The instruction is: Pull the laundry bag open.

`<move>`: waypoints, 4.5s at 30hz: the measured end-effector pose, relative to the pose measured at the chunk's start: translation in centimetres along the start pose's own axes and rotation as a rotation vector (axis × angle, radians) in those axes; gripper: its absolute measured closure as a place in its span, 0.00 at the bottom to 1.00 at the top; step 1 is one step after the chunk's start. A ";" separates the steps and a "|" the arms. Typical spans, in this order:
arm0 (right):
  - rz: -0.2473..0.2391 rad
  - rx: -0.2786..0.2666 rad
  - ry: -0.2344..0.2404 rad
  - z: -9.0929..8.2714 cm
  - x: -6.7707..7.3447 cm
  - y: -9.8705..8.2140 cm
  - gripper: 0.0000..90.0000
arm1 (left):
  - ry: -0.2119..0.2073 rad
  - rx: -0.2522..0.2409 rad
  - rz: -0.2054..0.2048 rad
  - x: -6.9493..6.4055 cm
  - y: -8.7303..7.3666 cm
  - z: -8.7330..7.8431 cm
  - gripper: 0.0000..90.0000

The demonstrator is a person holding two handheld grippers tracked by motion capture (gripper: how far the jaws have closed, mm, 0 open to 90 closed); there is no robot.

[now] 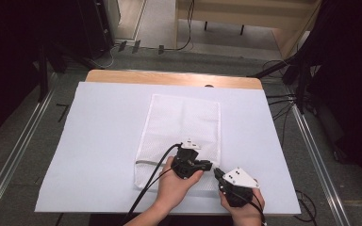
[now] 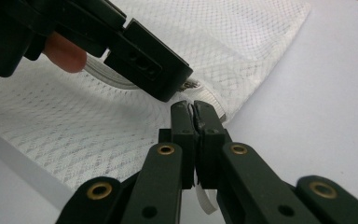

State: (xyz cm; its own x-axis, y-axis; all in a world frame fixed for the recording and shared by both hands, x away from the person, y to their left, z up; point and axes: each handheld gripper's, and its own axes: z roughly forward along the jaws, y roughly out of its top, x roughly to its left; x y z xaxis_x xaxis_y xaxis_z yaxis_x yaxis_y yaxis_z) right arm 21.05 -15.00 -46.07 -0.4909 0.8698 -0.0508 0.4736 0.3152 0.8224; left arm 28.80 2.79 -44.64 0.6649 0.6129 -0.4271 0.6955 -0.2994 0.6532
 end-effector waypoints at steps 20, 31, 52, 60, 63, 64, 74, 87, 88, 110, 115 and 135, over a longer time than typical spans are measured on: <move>-0.008 -0.029 -0.015 -0.8 0.1 0.8 1.00 | -0.042 -0.024 0.028 0.8 -0.6 -1.3 0.98; -0.019 -0.038 -0.040 -1.1 0.2 1.1 1.00 | -0.029 -0.027 0.052 0.9 -1.0 -1.5 0.98; -0.024 -0.066 -0.059 -1.6 0.4 1.4 1.00 | 0.012 -0.014 0.094 1.2 -1.5 -1.5 0.98; -0.015 -0.071 -0.053 -1.8 0.4 1.5 1.00 | 0.015 -0.015 0.098 1.2 -1.4 -1.6 0.98; -0.014 -0.072 -0.054 -1.8 0.4 1.6 1.00 | 0.013 -0.015 0.093 1.2 -1.5 -1.6 0.98; -0.014 -0.072 -0.054 -1.8 0.4 1.6 1.00 | 0.015 -0.013 0.098 1.2 -1.5 -1.6 0.98; -0.013 -0.082 -0.060 -2.1 0.5 1.7 1.00 | 0.028 -0.020 0.097 1.2 -1.5 -1.6 0.98; -0.005 -0.101 -0.073 -2.9 -0.1 1.8 1.00 | 0.082 -0.020 0.042 3.9 -2.8 -2.4 0.98; -0.008 -0.104 -0.076 -2.9 0.0 1.8 1.00 | 0.083 -0.029 0.037 4.0 -2.9 -2.5 0.98; 0.018 -0.082 -0.103 -2.9 -1.5 1.5 1.00 | 0.179 -0.042 -0.033 8.9 -5.9 -8.2 0.98; 0.024 -0.080 -0.110 -3.0 -1.6 1.5 1.00 | 0.186 -0.046 -0.035 9.3 -6.2 -9.0 0.98; 0.024 -0.076 -0.109 -2.9 -1.9 1.4 1.00 | 0.240 -0.056 -0.052 11.6 -8.2 -13.8 0.98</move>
State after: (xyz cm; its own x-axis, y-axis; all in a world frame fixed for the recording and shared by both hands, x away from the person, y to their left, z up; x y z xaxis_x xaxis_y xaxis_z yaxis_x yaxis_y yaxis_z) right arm 20.51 -17.33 -43.18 -0.3956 0.9141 -0.0889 0.4255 0.2682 0.8643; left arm 27.08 22.43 -46.33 0.5405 0.7843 -0.3045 0.7064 -0.2264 0.6707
